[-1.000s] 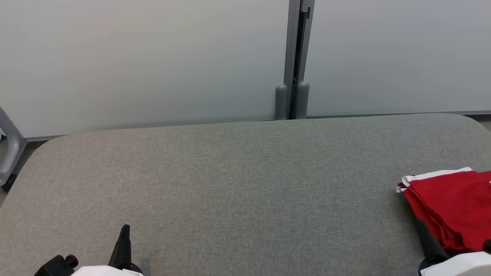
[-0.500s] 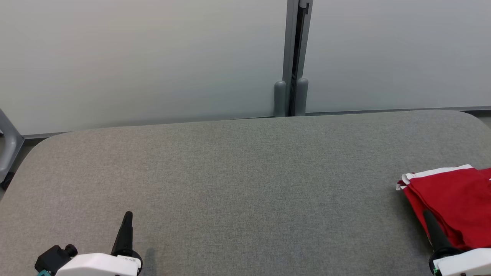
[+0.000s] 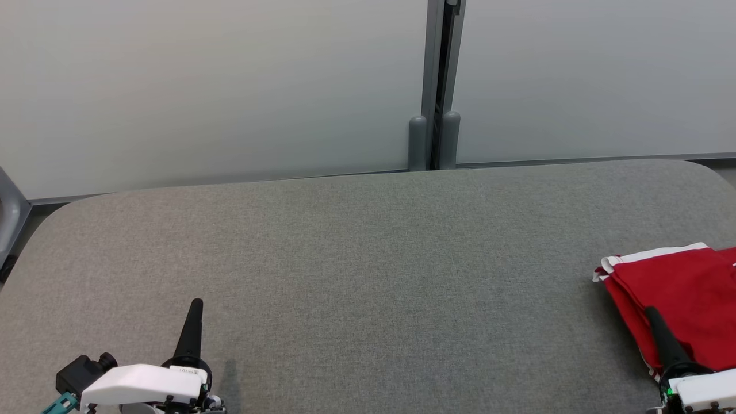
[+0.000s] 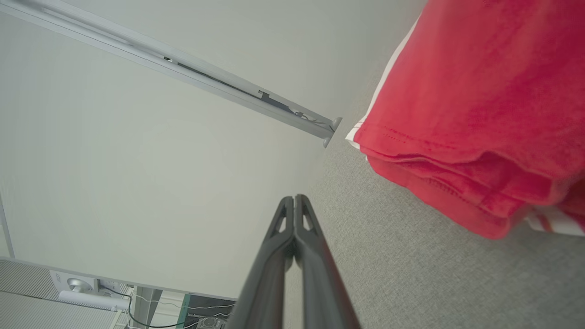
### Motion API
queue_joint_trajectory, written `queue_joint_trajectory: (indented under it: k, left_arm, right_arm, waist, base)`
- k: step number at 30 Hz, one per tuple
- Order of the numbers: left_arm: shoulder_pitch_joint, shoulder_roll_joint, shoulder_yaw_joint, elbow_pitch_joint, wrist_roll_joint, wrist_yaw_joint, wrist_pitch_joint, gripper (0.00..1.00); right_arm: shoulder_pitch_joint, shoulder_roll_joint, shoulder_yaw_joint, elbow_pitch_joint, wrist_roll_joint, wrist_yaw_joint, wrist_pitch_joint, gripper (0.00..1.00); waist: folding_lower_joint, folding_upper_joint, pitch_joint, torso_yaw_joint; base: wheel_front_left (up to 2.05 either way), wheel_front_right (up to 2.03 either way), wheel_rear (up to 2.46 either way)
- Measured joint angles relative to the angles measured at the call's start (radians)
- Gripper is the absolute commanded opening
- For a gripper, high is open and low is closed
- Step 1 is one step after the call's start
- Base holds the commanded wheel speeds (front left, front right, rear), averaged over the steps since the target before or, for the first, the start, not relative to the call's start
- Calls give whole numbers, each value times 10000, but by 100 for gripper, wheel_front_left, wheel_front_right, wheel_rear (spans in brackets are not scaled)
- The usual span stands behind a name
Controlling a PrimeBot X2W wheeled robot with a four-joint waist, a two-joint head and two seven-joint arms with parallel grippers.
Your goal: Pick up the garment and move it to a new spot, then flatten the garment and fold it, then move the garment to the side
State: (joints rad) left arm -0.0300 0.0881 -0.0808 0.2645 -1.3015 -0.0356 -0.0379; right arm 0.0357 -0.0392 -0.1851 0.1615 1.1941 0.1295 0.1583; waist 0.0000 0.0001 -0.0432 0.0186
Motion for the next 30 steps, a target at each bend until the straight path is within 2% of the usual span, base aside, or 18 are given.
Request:
queue_joint_trajectory:
  k: [30]
  left_arm:
    - [-806, -245, 222, 213, -1979, -575, 550, 0]
  right_arm:
    - [-344, -38, -420, 44, 2529, 0, 71, 0]
  waist:
    - [0, 0, 265, -105]
  base:
    - [0, 0, 0]
